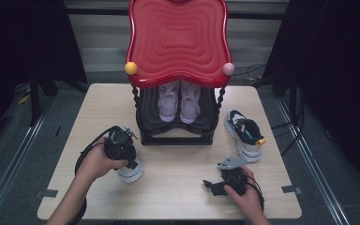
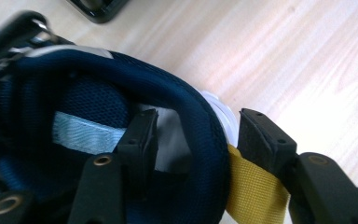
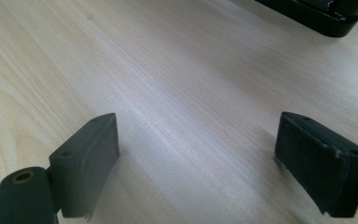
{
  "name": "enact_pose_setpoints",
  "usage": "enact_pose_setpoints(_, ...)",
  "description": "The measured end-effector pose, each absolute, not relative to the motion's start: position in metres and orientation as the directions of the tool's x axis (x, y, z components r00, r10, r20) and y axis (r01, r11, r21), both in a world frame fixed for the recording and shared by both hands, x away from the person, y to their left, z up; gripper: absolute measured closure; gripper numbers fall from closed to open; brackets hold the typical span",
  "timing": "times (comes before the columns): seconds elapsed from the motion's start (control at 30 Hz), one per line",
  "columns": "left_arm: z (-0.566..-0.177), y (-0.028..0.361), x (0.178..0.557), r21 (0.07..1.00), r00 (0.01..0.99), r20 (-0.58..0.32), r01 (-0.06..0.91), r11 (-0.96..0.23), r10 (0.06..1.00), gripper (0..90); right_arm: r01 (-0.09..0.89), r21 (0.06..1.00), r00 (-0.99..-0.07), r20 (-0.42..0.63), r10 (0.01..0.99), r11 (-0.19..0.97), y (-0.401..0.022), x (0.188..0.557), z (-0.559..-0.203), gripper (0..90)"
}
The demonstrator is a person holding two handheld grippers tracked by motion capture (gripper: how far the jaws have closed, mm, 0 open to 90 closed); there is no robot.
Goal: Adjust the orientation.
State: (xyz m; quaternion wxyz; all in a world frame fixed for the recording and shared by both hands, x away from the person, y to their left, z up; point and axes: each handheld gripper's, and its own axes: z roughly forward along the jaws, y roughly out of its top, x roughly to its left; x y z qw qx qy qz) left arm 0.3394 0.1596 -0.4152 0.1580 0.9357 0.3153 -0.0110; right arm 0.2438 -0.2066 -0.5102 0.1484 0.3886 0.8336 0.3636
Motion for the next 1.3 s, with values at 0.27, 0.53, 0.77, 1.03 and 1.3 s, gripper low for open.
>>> enact_pose_setpoints(0.27,-0.4199,0.1563,0.3427,0.222,0.807,-0.146,0.591,-0.776,0.573,50.4,0.540,0.722,-0.654,0.035,0.755,0.434,-0.2066,0.2438,-0.5102,12.9)
enact_pose_setpoints(0.53,-0.4153,0.1553,0.3444,0.181,0.824,-0.151,0.567,-0.804,0.547,52.0,0.540,0.721,-0.654,0.035,0.756,0.434,-0.2066,0.2438,-0.5102,12.9)
enact_pose_setpoints(0.77,-0.4184,0.1548,0.3420,0.185,0.830,-0.155,0.558,-0.809,0.537,67.5,0.539,0.721,-0.655,0.035,0.755,0.434,-0.2067,0.2438,-0.5102,12.9)
enact_pose_setpoints(1.03,-0.4199,0.1540,0.3468,0.226,0.808,-0.187,0.589,-0.776,0.559,69.4,0.539,0.721,-0.655,0.035,0.755,0.435,-0.2066,0.2439,-0.5102,12.9)
enact_pose_setpoints(1.3,-0.4149,0.1548,0.3489,0.215,0.796,-0.171,0.605,-0.767,0.580,44.3,0.539,0.721,-0.656,0.035,0.754,0.435,-0.2067,0.2439,-0.5102,12.9)
